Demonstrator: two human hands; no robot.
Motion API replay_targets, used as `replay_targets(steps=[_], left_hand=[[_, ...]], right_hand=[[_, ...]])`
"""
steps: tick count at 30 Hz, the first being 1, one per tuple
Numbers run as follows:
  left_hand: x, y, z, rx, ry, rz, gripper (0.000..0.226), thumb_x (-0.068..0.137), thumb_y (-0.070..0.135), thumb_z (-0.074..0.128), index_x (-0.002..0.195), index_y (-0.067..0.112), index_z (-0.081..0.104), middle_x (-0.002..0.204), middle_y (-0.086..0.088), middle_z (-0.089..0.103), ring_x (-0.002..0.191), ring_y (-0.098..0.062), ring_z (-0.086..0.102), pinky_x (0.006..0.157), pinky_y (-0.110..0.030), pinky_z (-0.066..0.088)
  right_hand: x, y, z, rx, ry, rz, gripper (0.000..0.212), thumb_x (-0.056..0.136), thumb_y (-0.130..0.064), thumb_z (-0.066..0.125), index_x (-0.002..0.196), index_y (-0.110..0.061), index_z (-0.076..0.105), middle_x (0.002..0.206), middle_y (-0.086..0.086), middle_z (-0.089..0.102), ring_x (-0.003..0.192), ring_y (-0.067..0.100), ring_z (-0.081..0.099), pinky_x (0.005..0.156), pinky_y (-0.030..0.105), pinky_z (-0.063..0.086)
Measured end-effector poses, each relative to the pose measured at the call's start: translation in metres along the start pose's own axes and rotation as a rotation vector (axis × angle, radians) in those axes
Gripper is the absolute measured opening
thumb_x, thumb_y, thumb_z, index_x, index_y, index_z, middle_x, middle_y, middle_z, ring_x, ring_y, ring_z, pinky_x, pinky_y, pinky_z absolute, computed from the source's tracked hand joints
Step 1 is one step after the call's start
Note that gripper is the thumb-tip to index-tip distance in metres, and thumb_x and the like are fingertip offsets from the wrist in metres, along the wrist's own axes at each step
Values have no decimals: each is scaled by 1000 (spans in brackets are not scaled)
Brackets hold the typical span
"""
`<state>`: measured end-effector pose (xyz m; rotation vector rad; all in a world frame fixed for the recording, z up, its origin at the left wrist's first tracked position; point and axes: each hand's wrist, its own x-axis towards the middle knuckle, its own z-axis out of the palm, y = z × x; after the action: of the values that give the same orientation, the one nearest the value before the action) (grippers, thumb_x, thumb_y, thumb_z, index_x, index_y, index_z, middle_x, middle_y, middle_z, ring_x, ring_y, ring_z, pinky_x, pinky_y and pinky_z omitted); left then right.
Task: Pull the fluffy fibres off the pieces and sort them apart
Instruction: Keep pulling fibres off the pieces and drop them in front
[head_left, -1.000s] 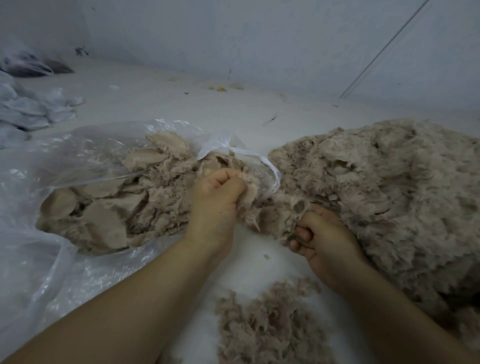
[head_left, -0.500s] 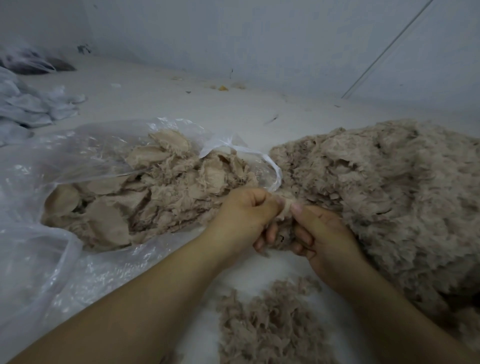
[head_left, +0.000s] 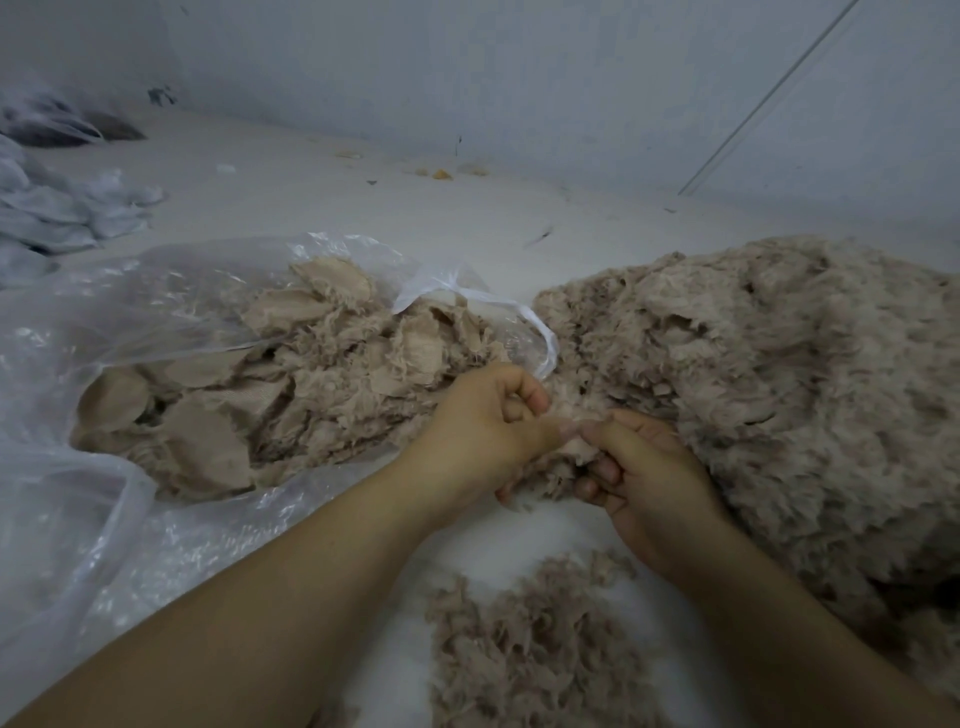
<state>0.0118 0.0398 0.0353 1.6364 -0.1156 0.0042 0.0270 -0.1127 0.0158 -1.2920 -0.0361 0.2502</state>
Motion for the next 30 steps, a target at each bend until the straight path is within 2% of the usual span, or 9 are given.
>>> replay_targets(steps=[5,8,10,14,19,22,23,26,30], left_hand=[[2,-1,-3,21,100,-16,25,96,16,60,74,4,56,48,-14,49,26,-15,39,33,-14,29],[0,2,-5,27,22,19,30,83,26,75,84,1,59,51,-10,51,31,-16,42,34,-18,33],[-2,2,-6,73,-46,3,29,77,14,81,92,2,60,59,-12,54,38,-18,45,36,-22,39],[0,1,-9,79,7,-25,10,85,-1,69,84,5,61,50,-5,52,32,-16,45,34,-18,36],[1,3,-7,-70,87,-75,24,97,8,56,73,3,59,52,-15,53,28,-16,41,33,-17,33],[-1,3,-5,-84,30,-81,28,100,10,52,73,3,58,44,-11,52,26,-16,36,34,-17,33],[-1,3,-4,-80,21,-71,28,100,11,52,73,4,59,44,-10,52,27,-16,37,34,-17,33],[-3,2,-2,-64,9,-41,30,99,14,55,71,7,62,44,-8,52,28,-15,40,35,-18,35],[0,-1,-5,-76,56,-30,29,97,16,59,70,5,63,47,-9,53,33,-17,45,39,-20,38]], right_hand=[[-1,1,1,36,4,9,46,95,-5,50,52,-20,58,41,-4,32,38,7,31,42,20,34],[-1,-1,1,13,-8,7,32,93,-6,54,62,-14,52,42,-5,33,39,5,31,42,20,34],[-1,-1,1,-8,-1,15,26,93,-6,54,68,-10,50,41,-5,33,38,5,31,43,20,35],[-2,-1,1,21,18,21,24,96,-3,49,72,-7,52,40,-4,32,36,4,30,41,19,34],[-1,-1,1,17,36,16,32,94,-3,50,64,-11,43,40,-4,31,37,6,30,41,20,34],[-2,-1,0,26,13,2,18,90,-7,56,72,-6,53,42,-1,38,40,8,37,43,21,38],[-3,-2,0,17,-17,-4,13,85,-12,60,78,-1,58,48,5,49,45,12,46,47,23,42],[-5,-4,2,-24,-77,-7,43,77,-23,63,101,13,64,89,31,68,76,34,64,69,38,54],[-4,-4,4,-3,22,19,13,88,-12,61,85,-1,67,69,11,66,58,17,61,45,22,48]])
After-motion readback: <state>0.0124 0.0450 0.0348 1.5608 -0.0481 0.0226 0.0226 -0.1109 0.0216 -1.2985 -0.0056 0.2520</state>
